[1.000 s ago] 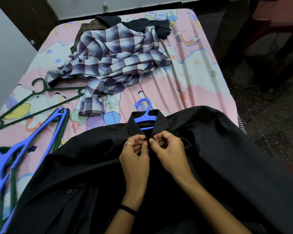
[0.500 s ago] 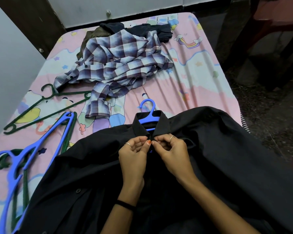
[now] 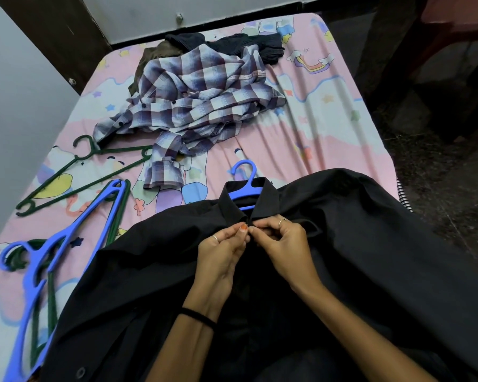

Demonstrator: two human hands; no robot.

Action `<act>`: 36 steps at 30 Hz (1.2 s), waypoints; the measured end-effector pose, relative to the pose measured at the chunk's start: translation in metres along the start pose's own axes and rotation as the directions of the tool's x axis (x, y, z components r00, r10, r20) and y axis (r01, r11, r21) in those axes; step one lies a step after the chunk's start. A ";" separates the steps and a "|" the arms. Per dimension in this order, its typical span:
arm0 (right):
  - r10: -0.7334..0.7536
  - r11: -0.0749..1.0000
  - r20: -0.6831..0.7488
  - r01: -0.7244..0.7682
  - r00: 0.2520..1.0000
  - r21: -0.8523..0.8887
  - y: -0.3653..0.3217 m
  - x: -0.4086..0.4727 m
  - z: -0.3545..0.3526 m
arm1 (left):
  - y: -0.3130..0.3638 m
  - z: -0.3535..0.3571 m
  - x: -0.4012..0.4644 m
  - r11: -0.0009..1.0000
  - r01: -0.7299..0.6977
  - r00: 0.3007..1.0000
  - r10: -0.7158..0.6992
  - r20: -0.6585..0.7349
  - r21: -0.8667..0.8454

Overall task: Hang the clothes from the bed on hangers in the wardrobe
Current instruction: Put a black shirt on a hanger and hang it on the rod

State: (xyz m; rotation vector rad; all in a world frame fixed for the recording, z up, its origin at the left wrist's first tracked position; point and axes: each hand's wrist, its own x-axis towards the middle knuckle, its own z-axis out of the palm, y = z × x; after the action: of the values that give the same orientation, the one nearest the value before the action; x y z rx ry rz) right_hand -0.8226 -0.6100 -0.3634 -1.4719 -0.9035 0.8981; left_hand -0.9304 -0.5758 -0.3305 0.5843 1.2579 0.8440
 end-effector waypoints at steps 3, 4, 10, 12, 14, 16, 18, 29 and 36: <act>-0.002 1.000 -0.020 0.002 1.000 -0.009 0.003 -0.001 0.002 | -0.003 0.000 0.003 1.000 0.008 1.000 -0.008 0.000 0.004; 0.005 1.000 -0.027 -0.006 1.000 -0.003 0.004 -0.002 0.002 | -0.003 0.001 0.003 1.000 -0.005 1.000 0.005 -0.004 0.006; 0.065 0.992 -0.016 -0.063 0.998 0.107 -0.001 -0.007 0.006 | -0.007 0.002 0.001 0.999 -0.048 0.998 0.048 -0.038 0.004; 0.072 0.987 -0.008 -0.071 0.997 0.141 -0.003 -0.007 0.007 | -0.007 0.002 0.001 0.997 -0.070 0.996 0.071 -0.050 0.018; 0.106 0.978 0.010 -0.106 0.994 0.178 -0.003 -0.005 0.005 | -0.007 0.002 0.000 0.995 -0.082 0.995 0.084 -0.050 0.050; 0.153 0.967 0.042 -0.159 0.987 0.200 -0.003 -0.004 0.005 | -0.007 0.001 -0.001 0.989 -0.099 0.993 0.106 -0.055 0.107; 0.192 0.955 0.064 -0.201 0.979 0.216 -0.004 -0.003 0.006 | -0.007 0.000 0.000 0.976 -0.128 0.988 0.140 -0.061 0.176; 0.208 0.978 0.003 -0.208 0.978 0.001 -0.001 -0.001 0.004 | -0.013 0.004 -0.003 0.895 -0.226 0.965 0.259 -0.034 0.383; 0.073 0.997 -0.043 -0.074 0.996 -0.030 -0.004 -0.008 0.008 | -0.011 0.009 -0.001 0.875 -0.276 0.939 0.334 -0.084 0.397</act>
State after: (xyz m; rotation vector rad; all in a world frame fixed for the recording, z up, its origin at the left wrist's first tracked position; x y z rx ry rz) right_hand -0.8332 -0.6137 -0.3595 -1.5540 -0.8408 0.9069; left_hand -0.9191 -0.5825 -0.3369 1.0722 1.5055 0.9235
